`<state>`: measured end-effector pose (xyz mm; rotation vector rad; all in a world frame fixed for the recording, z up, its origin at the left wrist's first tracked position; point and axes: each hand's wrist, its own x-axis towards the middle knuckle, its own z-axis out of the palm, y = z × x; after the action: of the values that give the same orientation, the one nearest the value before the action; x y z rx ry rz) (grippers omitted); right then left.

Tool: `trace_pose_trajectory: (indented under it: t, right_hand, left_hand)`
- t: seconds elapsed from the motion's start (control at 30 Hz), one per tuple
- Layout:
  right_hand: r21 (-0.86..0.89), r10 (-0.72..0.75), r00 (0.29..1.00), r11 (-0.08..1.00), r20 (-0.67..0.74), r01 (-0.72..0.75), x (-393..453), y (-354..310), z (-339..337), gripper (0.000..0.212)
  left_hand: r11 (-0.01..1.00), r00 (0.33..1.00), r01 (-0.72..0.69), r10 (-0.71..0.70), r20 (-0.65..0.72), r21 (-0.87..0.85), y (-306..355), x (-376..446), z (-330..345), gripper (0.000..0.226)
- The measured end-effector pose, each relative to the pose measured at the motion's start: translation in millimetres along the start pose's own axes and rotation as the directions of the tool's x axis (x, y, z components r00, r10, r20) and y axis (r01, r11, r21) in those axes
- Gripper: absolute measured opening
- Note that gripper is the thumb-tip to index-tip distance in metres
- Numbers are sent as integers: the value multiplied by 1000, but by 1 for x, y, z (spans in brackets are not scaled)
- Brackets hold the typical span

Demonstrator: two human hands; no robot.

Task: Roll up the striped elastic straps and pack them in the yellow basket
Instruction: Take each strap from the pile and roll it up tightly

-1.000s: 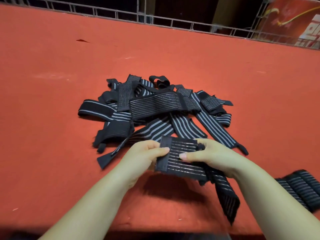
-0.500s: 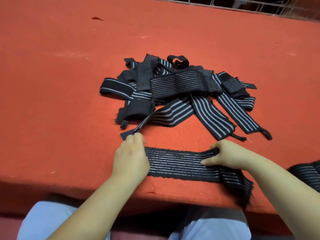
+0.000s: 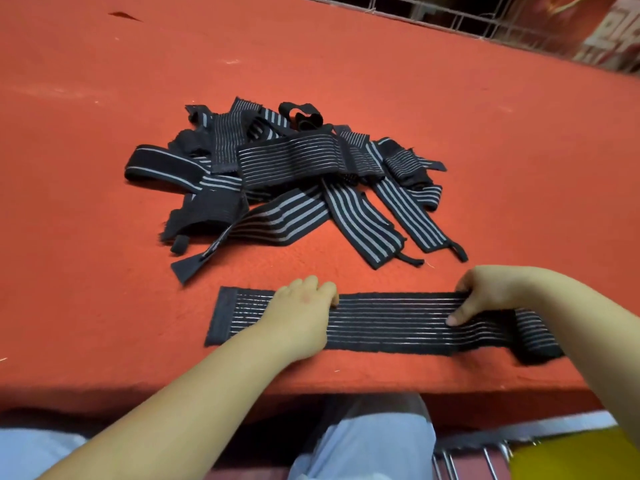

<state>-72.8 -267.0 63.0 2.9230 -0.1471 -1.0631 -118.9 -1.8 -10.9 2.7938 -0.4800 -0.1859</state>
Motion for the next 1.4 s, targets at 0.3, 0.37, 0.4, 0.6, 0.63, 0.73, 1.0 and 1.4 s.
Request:
trace_pose_trajectory:
  t: [0.3, 0.37, 0.4, 0.6, 0.63, 0.73, 1.0, 1.4]
  right_hand:
    - [-112, 89, 980, 988, -175, -109, 18, 19, 7, 30]
    - [-111, 76, 962, 988, -261, -108, 22, 12, 6, 37]
    - [-77, 60, 955, 993, -291, -86, 25, 6, 5, 37]
    - [173, -157, 893, 953, -422, 249, 38, -44, -5, 21]
    - [220, -189, 878, 925, -440, 309, 40, -56, -9, 19]
    - [345, -241, 827, 823, -508, 452, 50, -92, -24, 15]
    - [824, -116, 883, 321, -455, 467, 109, -180, -56, 22]
    - [863, -60, 968, -469, -245, 189, 116, -211, -74, 9]
  left_hand:
    - [995, 996, -65, 69, 53, -74, 11, 16, 2, 27]
    - [995, 996, -60, 66, 64, -80, 10, 21, -1, 22]
    - [995, 996, -54, 60, 68, -89, 8, 24, -3, 21]
    - [972, 996, -2, -18, -82, -233, -13, 50, -38, 22]
    - [965, 989, 2, -40, -140, -262, -18, 56, -49, 20]
    - [921, 942, 44, -167, -289, -387, -37, 71, -83, 13]
    - [680, 756, 352, -612, -233, -643, -128, 112, -109, 53]
    - [462, 813, 219, -573, -101, -859, -144, 134, -98, 32]
